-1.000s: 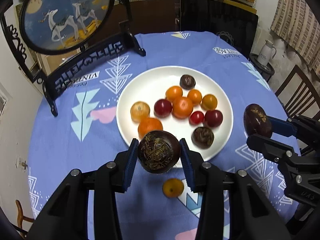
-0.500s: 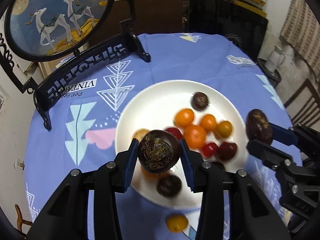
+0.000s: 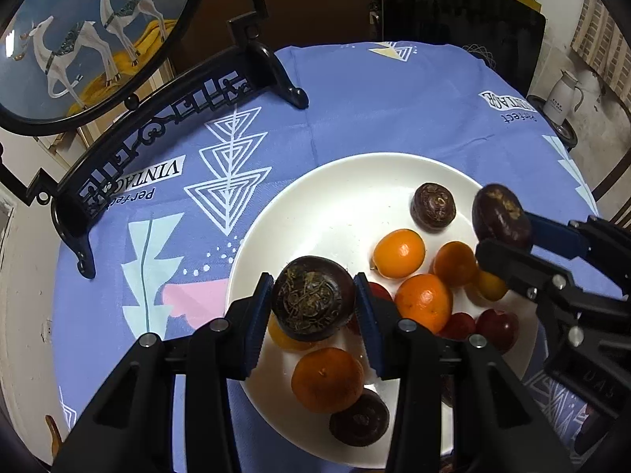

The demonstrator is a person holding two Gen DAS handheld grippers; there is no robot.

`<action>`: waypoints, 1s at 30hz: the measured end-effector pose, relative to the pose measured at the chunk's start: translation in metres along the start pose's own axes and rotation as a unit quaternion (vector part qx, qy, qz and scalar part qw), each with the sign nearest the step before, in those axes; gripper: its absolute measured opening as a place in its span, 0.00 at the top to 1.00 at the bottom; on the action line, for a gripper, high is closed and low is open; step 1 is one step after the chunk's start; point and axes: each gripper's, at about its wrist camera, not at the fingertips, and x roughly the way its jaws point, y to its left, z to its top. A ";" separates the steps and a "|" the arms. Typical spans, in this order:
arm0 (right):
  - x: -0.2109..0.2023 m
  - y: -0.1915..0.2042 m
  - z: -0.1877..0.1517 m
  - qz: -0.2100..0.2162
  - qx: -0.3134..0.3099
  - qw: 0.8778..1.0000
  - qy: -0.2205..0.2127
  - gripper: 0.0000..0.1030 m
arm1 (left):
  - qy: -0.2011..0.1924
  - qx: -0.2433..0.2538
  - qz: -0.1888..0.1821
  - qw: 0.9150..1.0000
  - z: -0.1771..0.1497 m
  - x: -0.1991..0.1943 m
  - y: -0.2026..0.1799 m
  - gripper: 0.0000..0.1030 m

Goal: Organize fruits
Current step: 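Carry both water chestnuts onto the white plate and open both tools, then grasp the last water chestnut with the right tool while the left grasps a yellow tomato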

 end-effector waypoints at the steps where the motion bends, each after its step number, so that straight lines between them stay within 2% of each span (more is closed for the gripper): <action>1: 0.001 -0.001 0.002 0.000 0.002 1.000 0.000 0.61 | 0.000 0.000 0.000 1.000 0.001 0.001 0.000 0.60; 10: 0.011 -0.003 0.013 0.003 0.006 1.000 0.008 0.59 | 0.000 0.006 0.002 1.000 0.004 0.005 -0.002 0.60; 11: 0.012 -0.003 0.013 0.002 0.006 1.000 0.010 0.54 | -0.002 0.007 0.003 1.000 0.005 0.005 -0.002 0.52; 12: 0.010 -0.002 0.013 -0.001 0.005 1.000 0.007 0.42 | -0.002 0.008 0.004 1.000 0.005 0.004 -0.002 0.43; 13: 0.006 -0.001 0.014 -0.003 0.005 1.000 -0.005 0.38 | -0.008 0.005 0.011 1.000 0.005 0.002 -0.001 0.26; 14: 0.002 0.001 0.015 -0.002 0.003 1.000 -0.012 0.38 | -0.016 0.000 0.018 1.000 0.005 -0.001 0.000 0.22; 19: -0.020 0.006 0.015 0.004 -0.008 1.000 -0.029 0.38 | -0.030 -0.005 0.016 0.999 0.005 -0.016 0.006 0.22; 24: -0.049 0.008 -0.002 0.011 -0.013 0.999 -0.035 0.37 | -0.040 -0.009 0.015 0.999 -0.007 -0.036 0.013 0.22; 30: -0.072 0.027 -0.064 0.017 -0.041 0.999 -0.009 0.35 | -0.040 -0.048 0.013 0.998 -0.050 -0.060 0.046 0.21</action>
